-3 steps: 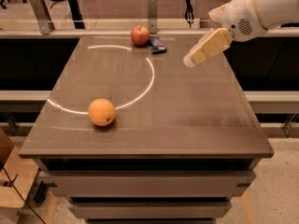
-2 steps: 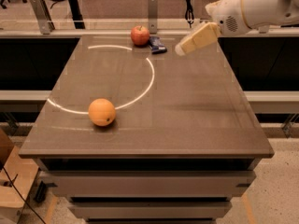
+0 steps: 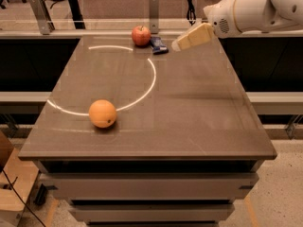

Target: Move apple near orange

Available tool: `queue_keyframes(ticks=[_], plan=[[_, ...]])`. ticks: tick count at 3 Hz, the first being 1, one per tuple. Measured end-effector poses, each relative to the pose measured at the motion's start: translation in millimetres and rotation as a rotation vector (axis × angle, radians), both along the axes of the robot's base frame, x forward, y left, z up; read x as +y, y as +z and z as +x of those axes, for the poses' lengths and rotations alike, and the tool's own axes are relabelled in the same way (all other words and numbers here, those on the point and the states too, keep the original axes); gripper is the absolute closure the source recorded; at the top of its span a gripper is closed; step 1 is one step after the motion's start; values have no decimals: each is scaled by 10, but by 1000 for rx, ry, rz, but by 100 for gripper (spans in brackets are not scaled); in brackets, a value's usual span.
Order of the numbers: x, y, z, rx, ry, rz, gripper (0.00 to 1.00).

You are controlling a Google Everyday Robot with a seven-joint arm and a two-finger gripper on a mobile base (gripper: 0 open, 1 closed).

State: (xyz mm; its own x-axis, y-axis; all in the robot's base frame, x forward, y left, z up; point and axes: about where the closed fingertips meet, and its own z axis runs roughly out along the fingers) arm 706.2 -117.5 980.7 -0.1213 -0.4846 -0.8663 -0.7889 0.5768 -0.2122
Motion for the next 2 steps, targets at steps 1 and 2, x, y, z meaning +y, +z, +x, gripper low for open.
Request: queue_keyframes(ticks=[1,2], plan=[[201,-70,70,-7,25,5,0],[510,-140,251,-29,57,12,0]])
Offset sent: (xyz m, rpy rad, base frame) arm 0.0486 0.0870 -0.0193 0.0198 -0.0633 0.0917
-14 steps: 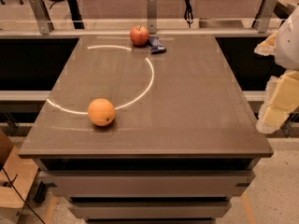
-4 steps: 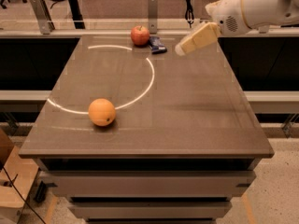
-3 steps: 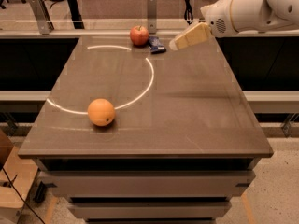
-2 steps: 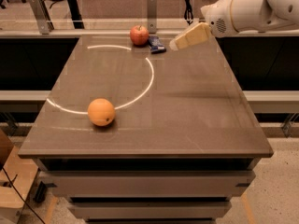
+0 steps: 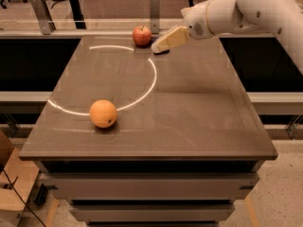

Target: Move apple near orange

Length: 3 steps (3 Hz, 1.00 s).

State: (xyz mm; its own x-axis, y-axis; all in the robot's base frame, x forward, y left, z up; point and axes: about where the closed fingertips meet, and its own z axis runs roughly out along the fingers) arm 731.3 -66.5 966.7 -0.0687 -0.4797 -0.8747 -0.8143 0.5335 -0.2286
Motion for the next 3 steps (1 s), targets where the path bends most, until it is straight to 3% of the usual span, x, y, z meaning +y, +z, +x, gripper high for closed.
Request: queue_keyframes(ticks=[3], plan=[[725,-410,674,-4,-5,112,0]])
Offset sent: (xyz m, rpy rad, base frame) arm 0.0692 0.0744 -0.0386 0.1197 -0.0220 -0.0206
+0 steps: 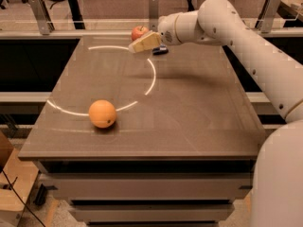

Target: Move apple near orange

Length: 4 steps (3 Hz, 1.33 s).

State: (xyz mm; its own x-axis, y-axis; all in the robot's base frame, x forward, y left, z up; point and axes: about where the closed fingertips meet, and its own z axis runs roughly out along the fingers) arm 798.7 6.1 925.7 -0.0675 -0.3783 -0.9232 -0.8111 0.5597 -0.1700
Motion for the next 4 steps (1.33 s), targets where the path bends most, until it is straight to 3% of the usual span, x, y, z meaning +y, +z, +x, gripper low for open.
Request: queue_keyframes(ticks=[1,2,4], plan=[[1,-1,0,0,0,0,0],[44,-93,122,8,-41,39,0],[80,-370,627,2,-162,145,0]])
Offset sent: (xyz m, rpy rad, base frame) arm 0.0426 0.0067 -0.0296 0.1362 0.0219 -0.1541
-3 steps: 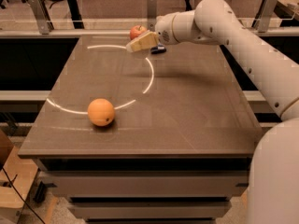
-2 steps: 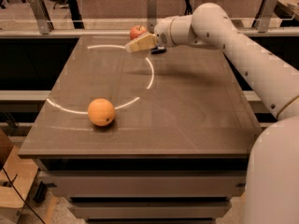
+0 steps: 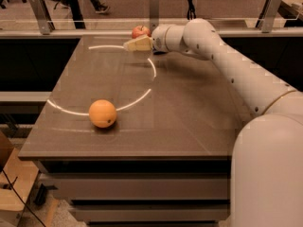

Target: Move apple near orange

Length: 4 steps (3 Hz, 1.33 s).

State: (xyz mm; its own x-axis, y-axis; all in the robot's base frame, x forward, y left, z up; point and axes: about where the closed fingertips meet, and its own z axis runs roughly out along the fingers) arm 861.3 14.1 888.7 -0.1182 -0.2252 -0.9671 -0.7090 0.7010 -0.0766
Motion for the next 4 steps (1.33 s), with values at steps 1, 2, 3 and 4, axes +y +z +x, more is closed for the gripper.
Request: queue_keyframes(ticks=[1,2,3,4], plan=[[31,-80,186,-2,-23,12,0],[31,-136,350,-1,-41,7,0],[42,-197,489,8,-47,-2,0],[79,-258,611,24,-45,0,0]])
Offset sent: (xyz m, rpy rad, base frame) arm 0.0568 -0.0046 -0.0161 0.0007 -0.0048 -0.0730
